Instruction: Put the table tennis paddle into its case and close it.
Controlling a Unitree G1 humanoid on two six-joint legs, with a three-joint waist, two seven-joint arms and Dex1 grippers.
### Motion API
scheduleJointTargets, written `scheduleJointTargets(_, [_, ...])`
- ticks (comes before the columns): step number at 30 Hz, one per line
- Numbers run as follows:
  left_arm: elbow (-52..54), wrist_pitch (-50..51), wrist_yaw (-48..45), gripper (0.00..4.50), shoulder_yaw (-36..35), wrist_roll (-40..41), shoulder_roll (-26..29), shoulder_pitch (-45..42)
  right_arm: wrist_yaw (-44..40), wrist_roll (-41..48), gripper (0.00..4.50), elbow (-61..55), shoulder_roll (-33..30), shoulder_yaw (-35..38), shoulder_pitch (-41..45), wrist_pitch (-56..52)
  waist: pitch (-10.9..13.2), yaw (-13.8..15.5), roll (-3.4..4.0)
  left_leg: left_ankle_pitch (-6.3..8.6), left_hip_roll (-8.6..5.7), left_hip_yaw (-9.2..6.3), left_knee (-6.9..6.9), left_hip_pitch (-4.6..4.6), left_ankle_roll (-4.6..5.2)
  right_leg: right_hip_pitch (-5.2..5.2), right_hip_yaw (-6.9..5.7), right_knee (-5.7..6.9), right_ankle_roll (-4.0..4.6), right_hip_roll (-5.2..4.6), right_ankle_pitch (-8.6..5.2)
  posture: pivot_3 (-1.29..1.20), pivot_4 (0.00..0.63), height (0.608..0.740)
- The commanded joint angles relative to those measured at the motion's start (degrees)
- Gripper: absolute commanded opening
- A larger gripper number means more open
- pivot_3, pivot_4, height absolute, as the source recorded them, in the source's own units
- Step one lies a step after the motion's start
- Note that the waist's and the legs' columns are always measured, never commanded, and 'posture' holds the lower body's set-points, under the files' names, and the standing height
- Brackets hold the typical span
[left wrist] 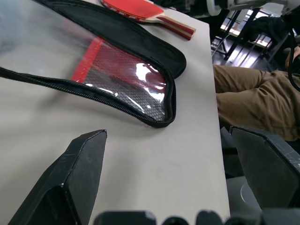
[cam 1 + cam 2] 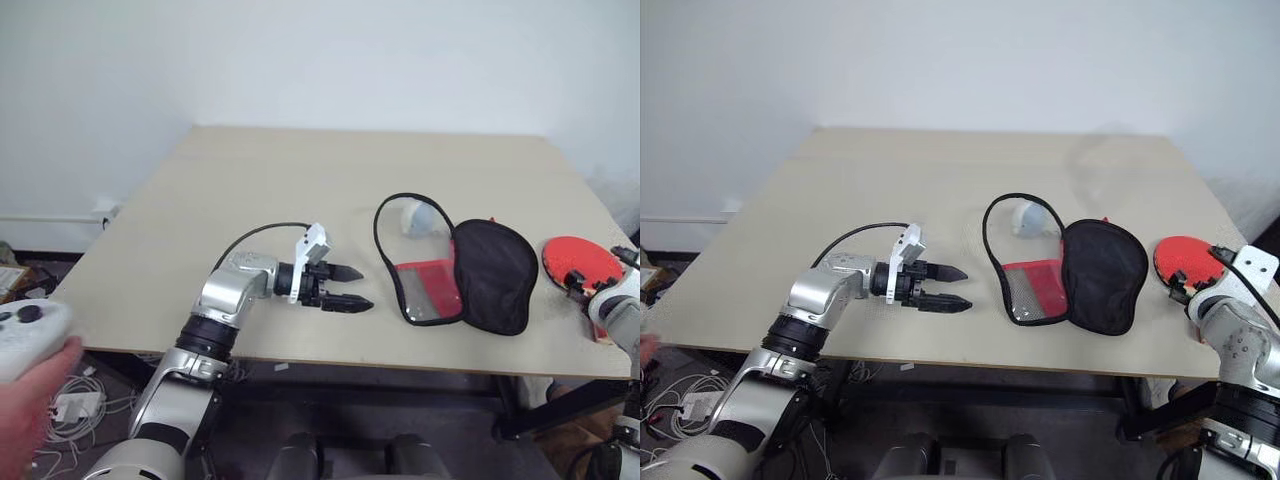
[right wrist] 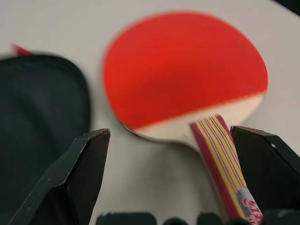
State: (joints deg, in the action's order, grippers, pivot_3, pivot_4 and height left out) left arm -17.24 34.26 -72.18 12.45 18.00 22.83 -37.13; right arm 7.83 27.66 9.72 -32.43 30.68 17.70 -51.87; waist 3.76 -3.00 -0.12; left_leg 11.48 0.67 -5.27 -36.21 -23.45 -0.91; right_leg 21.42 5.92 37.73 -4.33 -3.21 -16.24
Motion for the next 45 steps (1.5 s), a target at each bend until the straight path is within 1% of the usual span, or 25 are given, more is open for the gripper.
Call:
scheduleJointTargets(1, [3.2,-0.3,0.3,4.50,-1.0,1.1,0.5,0.1,-1.5,-2.5,4.46,4.1,-1.8,0.1,2.4,2.2,0.0,0.0,0.00,0.00,0.00,0.00,0.00,0.00,0.00,0.00,0.00,0.00,0.00,0.00,0.00,0.00,0.000,0.740])
scheduleJointTargets(6, [4.1,0.0,1.7,4.50,-1.4,1.5,0.6,1.1,-3.5,-3.4,4.46,8.4,-3.2,1.1,4.4,2.2,0.0,0.0,0.01,0.00,0.00,-0.01,-0.04,0.00,0.00,-0.04,0.00,0.00,0.00,0.00,0.01,0.00,0.000,0.740])
scheduleJointTargets(10, [4.0,-0.9,1.9,4.50,-1.2,1.4,0.9,1.8,-4.0,-2.8,4.46,10.6,-4.3,3.4,5.2,0.9,0.0,0.0,0.07,0.00,0.00,0.00,-0.03,0.00,0.00,-0.02,0.01,0.00,0.01,0.00,0.02,0.00,0.000,0.740])
scheduleJointTargets(16, [2.8,-2.0,2.2,4.50,-1.3,1.2,0.8,1.7,-5.0,-2.0,4.46,10.8,-4.3,5.7,4.9,-2.8,0.0,0.0,0.07,0.00,0.00,0.00,-0.05,0.00,0.00,-0.04,0.01,0.01,0.00,0.01,0.02,0.00,0.000,0.740])
scheduleJointTargets(19, [1.7,-2.9,2.1,4.50,-1.2,1.0,0.6,1.5,-6.1,-2.0,3.92,10.0,-4.3,5.4,4.6,-5.1,0.0,0.0,0.08,0.00,0.00,-0.01,-0.05,0.00,0.00,-0.04,0.01,0.00,0.01,0.01,0.02,0.00,0.000,0.740])
scheduleJointTargets(24, [0.2,-4.3,2.0,4.50,-1.0,0.8,0.4,1.1,-8.5,-1.0,2.30,7.0,-4.1,5.6,4.4,-9.3,0.0,-0.1,0.09,0.00,0.00,-0.01,-0.03,0.02,0.00,-0.03,0.02,0.01,0.00,0.03,0.02,0.00,0.000,0.740])
scheduleJointTargets(25, [-0.2,-4.7,2.0,4.50,-0.9,0.7,0.4,1.0,-9.2,-1.4,2.30,7.2,-4.3,5.2,4.3,-9.2,0.0,-0.1,0.09,0.00,0.00,-0.01,-0.03,0.02,0.00,-0.03,0.02,0.01,0.00,0.03,0.02,0.00,0.000,0.740])
scheduleJointTargets(30, [-1.7,-5.9,1.8,4.50,-0.8,0.5,0.1,0.3,-9.1,-2.9,1.17,7.5,-3.9,4.9,4.4,-8.2,0.0,0.0,0.09,0.00,0.00,-0.01,-0.05,0.02,0.00,-0.06,0.02,0.01,-0.02,0.03,0.01,0.00,0.000,0.740])
scheduleJointTargets(34, [-2.6,-6.6,1.5,4.50,-0.6,0.4,0.0,-0.1,-9.0,-3.0,1.13,5.3,-3.4,5.1,4.5,-8.6,0.0,0.0,0.10,0.00,0.00,0.00,-0.09,0.02,0.00,-0.08,0.04,0.01,-0.03,0.03,0.02,0.00,0.000,0.740])
scheduleJointTargets(39, [-3.0,-6.7,1.1,4.50,-0.5,0.3,0.2,-0.4,-5.4,-3.4,1.13,-2.9,-2.7,5.9,6.6,-10.2,-0.1,-0.1,0.35,0.00,0.00,0.04,-0.06,-0.02,0.00,0.00,0.08,0.02,-0.03,0.03,0.02,0.00,0.000,0.740])
scheduleJointTargets(43, [-3.2,-6.6,0.9,4.50,-0.3,0.2,0.4,-0.5,-3.4,-1.1,1.13,-11.0,1.1,5.5,10.2,-14.8,-0.1,-0.3,0.43,0.00,0.00,0.08,-0.03,0.02,0.00,0.06,0.18,0.09,-0.04,0.07,0.03,0.00,0.000,0.740])
scheduleJointTargets(45, [-3.3,-6.6,0.7,4.50,-0.4,0.1,0.4,-0.7,-2.5,-0.6,1.13,-15.2,4.3,3.6,12.2,-17.6,-0.1,-0.2,0.43,0.00,0.01,0.05,-0.02,0.02,0.01,0.06,0.18,0.10,-0.04,0.09,0.03,0.00,0.000,0.740])
